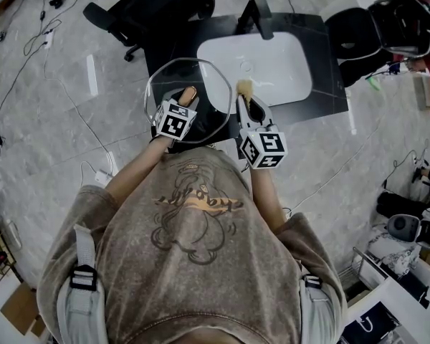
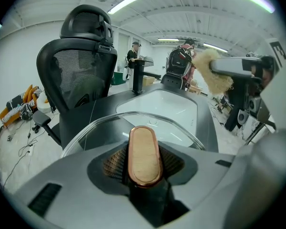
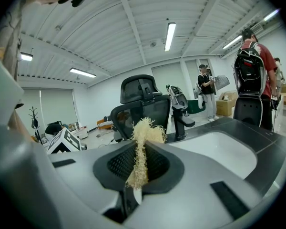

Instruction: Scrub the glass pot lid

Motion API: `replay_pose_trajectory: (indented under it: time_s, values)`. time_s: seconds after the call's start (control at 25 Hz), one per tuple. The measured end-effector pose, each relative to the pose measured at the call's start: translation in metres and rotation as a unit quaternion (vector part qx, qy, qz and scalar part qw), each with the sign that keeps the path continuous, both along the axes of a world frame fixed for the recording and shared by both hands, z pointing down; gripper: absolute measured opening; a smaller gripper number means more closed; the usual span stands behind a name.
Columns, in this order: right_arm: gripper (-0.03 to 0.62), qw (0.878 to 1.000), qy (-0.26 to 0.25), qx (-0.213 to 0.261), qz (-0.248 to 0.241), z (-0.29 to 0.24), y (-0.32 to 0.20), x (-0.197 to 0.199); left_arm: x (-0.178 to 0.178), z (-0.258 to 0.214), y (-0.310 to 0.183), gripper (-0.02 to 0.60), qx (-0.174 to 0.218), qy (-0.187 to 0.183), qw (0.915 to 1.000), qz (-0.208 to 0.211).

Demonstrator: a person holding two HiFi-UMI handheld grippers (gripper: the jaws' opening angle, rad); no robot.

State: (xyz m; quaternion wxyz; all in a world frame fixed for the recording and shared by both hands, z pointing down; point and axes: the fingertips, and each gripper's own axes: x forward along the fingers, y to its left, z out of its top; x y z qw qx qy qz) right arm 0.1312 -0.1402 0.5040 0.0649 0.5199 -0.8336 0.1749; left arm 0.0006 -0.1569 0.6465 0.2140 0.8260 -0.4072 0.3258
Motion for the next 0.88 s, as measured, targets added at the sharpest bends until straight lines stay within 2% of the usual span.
replay_pose_trajectory:
  time_s: [0.12, 0.28, 0.4, 0.6, 0.72, 0.8, 0.88]
  values:
    - [0.04, 1.0, 0.001, 0.0, 0.003, 0.0, 0.0, 0.002, -0.003, -0.004, 0.002, 0.179, -0.003, 0.001, 1.0, 0.009]
    - [0.04, 1.0, 0.005, 0.001, 0.001, -0.001, 0.0, 0.002, -0.007, -0.024, 0.002, 0.179, 0.015, 0.01, 0.9997, 0.019]
    - [0.04, 1.0, 0.008, 0.001, -0.001, -0.001, 0.0, 0.001, -0.008, -0.058, -0.003, 0.179, 0.039, 0.02, 0.9985, 0.033]
    - [0.04, 1.0, 0.018, 0.015, 0.003, -0.01, -0.001, 0.004, -0.011, -0.116, -0.012, 0.179, 0.087, 0.011, 0.9942, 0.062]
    - [0.04, 1.0, 0.021, 0.021, 0.003, -0.013, -0.004, 0.004, -0.012, -0.132, -0.016, 0.179, 0.1, 0.003, 0.9922, 0.074]
    - [0.04, 1.0, 0.018, 0.022, 0.007, -0.015, -0.005, 0.005, -0.013, -0.135, -0.017, 0.178, 0.092, 0.019, 0.993, 0.071]
    - [0.04, 0.999, 0.015, 0.025, 0.014, -0.018, -0.006, 0.008, -0.015, -0.138, -0.019, 0.179, 0.071, 0.06, 0.994, 0.058]
